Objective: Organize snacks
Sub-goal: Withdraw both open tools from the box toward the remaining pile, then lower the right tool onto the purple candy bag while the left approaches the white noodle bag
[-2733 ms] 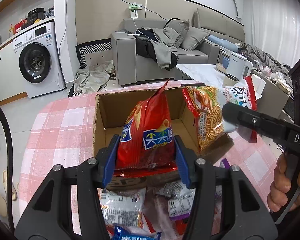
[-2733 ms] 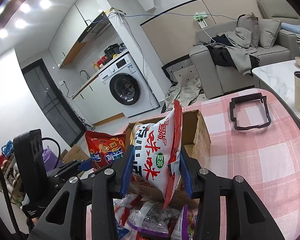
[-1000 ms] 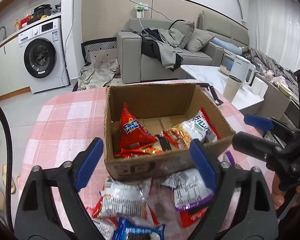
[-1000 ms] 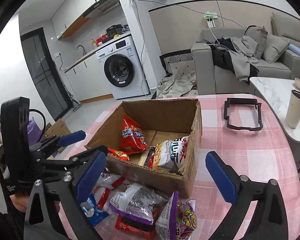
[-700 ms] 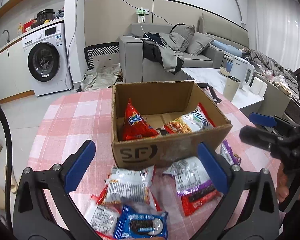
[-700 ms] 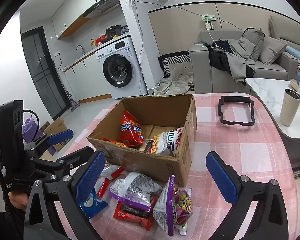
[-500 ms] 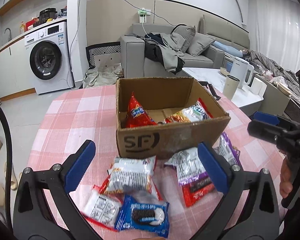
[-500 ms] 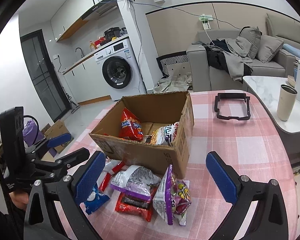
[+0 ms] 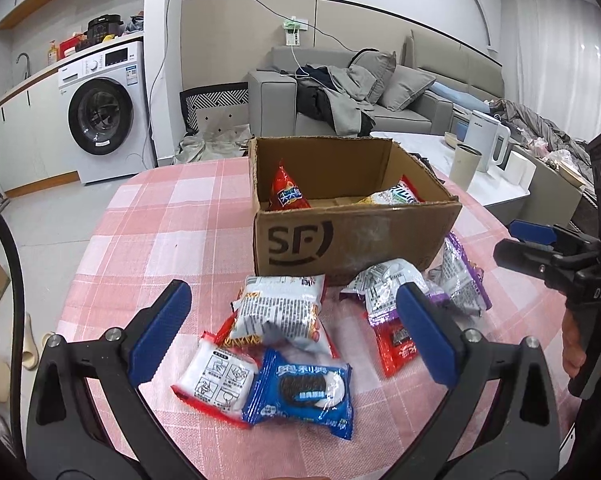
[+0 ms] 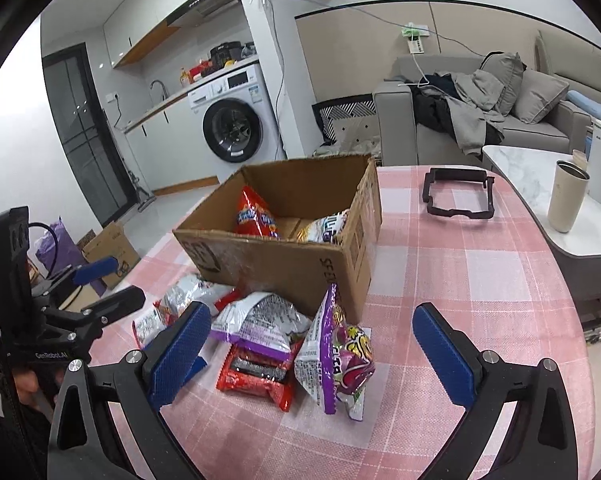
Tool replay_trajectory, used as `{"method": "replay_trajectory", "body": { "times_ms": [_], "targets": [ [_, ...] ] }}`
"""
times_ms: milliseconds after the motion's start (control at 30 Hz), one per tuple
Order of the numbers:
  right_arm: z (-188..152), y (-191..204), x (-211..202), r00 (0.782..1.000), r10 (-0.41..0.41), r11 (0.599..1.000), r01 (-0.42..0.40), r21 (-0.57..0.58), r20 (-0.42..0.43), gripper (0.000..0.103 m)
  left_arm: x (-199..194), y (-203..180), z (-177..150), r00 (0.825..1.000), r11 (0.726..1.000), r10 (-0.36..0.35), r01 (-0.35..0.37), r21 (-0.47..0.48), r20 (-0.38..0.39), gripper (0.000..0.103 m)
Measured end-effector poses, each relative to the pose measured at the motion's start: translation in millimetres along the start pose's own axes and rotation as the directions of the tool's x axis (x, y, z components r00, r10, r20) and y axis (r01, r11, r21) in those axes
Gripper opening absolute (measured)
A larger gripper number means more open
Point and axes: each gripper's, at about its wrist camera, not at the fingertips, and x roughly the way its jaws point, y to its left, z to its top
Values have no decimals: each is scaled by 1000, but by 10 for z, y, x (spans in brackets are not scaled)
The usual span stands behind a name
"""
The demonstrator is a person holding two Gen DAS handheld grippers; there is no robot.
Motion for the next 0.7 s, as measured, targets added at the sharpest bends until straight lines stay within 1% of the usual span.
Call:
{"method": "replay_trajectory", "body": {
  "times_ms": [67, 300, 433, 600, 700],
  "targets": [
    [-14, -8, 4, 1000, -13, 1000, 13, -6, 0, 103, -1, 2, -22, 1000, 1000, 5, -5, -3, -4, 102],
    [-27, -29, -2, 1000, -11, 1000, 11, -6, -6, 103, -22, -7, -58, 1000, 1000, 3, -3, 4, -10, 102],
    [-38, -31, -11, 1000, -17, 1000, 17, -11, -14, 103, -28, 2, -102, 1000, 1000, -14, 14, 0, -15, 102],
    [-52, -5, -2, 1000, 1, 1000, -1, -31, -28, 102, -11, 8, -177, 999, 1000, -11, 11, 2, -32, 102],
    [-66, 15, -12, 1000, -17, 999, 17, -51, -9, 102, 7, 49, -229, 999, 1000, -12, 11, -14, -50, 102]
  ]
}}
